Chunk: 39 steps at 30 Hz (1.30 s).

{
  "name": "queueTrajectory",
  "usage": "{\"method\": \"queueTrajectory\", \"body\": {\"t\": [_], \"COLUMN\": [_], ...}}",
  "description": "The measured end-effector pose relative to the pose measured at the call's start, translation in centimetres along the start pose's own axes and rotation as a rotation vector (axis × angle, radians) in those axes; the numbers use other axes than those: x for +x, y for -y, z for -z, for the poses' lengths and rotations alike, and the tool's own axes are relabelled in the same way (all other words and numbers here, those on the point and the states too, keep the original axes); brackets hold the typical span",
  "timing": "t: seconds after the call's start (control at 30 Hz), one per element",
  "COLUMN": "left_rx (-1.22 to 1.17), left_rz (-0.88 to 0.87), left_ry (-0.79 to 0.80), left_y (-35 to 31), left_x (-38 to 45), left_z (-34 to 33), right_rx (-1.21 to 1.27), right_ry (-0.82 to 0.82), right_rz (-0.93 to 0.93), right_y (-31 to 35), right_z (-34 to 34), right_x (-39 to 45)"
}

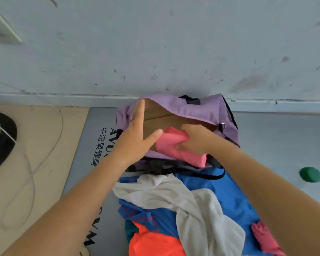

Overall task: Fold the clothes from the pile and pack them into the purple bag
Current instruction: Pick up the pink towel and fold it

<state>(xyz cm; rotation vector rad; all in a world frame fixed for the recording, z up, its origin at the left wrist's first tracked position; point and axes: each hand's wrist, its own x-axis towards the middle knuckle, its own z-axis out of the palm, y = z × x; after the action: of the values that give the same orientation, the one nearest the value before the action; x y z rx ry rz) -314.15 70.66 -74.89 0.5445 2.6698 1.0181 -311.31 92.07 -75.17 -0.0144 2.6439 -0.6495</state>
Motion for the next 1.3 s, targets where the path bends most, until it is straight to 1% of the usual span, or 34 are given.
{"method": "queueTrajectory", "body": {"t": [0.03,0.07,0.1,0.17,0.2,0.23,0.3,0.33,0.37,0.43,0.5,0.53,0.57,0.63,0.67,0.7,0.77,0.8,0.87,0.93,1.0,1.03,1.07,1.13,1.17,1.2,1.3], "left_rx": [0.029,0.073,0.143,0.407,0.542,0.622,0.655,0.645,0.629,0.604,0.594,0.595,0.588,0.542,0.515,0.493,0.431,0.387,0.31,0.255,0.211,0.203,0.198,0.177,0.16,0.144,0.129], "left_rz": [-0.043,-0.062,-0.073,-0.166,-0.232,-0.269,-0.256,-0.23,-0.208,-0.206,-0.199,-0.156,-0.082,0.069,0.103,0.101,0.027,-0.012,-0.049,-0.048,-0.034,-0.031,-0.036,-0.057,-0.062,-0.06,-0.063], "left_ry": [-0.001,-0.003,-0.01,-0.086,-0.142,-0.186,-0.199,-0.177,-0.151,-0.155,-0.221,-0.249,-0.241,-0.155,-0.112,-0.09,-0.123,-0.153,-0.196,-0.213,-0.21,-0.21,-0.211,-0.208,-0.2,-0.189,-0.157], "left_y": [0.5,0.9,1.5,2.3,2.7,3.1,4.0,4.3,4.6,5.0,5.1,5.2,5.4,5.7,6.0,6.2,6.7,6.8,6.9,7.1,7.2,7.3,7.4,7.6,7.7,7.9,8.5], "left_x": [0.0,0.1,0.3,0.6,0.6,0.6,0.4,0.4,0.4,0.5,0.8,0.9,1.0,1.4,1.5,1.6,1.6,1.5,1.1,0.5,0.1,0.0,-0.1,0.0,0.0,-0.1,-0.3], "left_z": [0.3,0.8,1.3,2.2,2.6,2.8,2.7,2.5,2.3,2.0,1.8,1.8,2.0,2.1,2.1,2.0,1.7,1.6,1.2,0.8,0.3,0.2,0.1,0.0,0.1,0.2,0.3], "right_rx": [-0.003,0.034,0.113,0.352,0.498,0.684,1.067,1.181,1.223,1.178,1.093,1.066,1.053,1.085,1.122,1.166,1.227,1.208,1.092,0.999,0.896,0.879,0.926,1.132,1.214,1.236,1.114], "right_ry": [0.029,0.02,-0.002,-0.104,-0.169,-0.238,-0.331,-0.335,-0.324,-0.309,-0.291,-0.278,-0.265,-0.262,-0.265,-0.268,-0.242,-0.212,-0.178,-0.166,-0.121,-0.107,-0.103,-0.07,-0.051,-0.04,-0.091], "right_rz": [-0.077,-0.158,-0.233,-0.304,-0.312,-0.31,-0.262,-0.224,-0.197,-0.186,-0.211,-0.227,-0.24,-0.226,-0.199,-0.166,-0.145,-0.183,-0.328,-0.498,-0.566,-0.542,-0.478,-0.349,-0.328,-0.342,-0.444], "right_y": [0.0,-0.1,-0.2,-0.2,0.0,0.3,0.8,1.1,1.4,2.1,2.3,2.3,2.2,2.0,1.9,1.8,1.6,1.3,0.9,0.9,1.5,2.0,2.2,2.1,2.0,1.9,1.7], "right_z": [-0.4,-0.6,-0.4,0.5,1.2,1.9,3.4,4.0,4.3,4.2,3.5,3.1,2.6,1.8,1.3,0.8,-0.9,-2.1,-4.4,-6.5,-7.6,-8.0,-8.2,-8.9,-9.1,-9.3,-9.9], "right_x": [0.9,1.6,2.1,3.0,3.5,4.0,5.0,5.5,6.0,6.9,7.6,7.9,8.0,8.2,8.2,8.2,8.2,8.3,8.8,9.7,10.6,10.9,11.2,11.6,11.6,11.5,11.9]}}
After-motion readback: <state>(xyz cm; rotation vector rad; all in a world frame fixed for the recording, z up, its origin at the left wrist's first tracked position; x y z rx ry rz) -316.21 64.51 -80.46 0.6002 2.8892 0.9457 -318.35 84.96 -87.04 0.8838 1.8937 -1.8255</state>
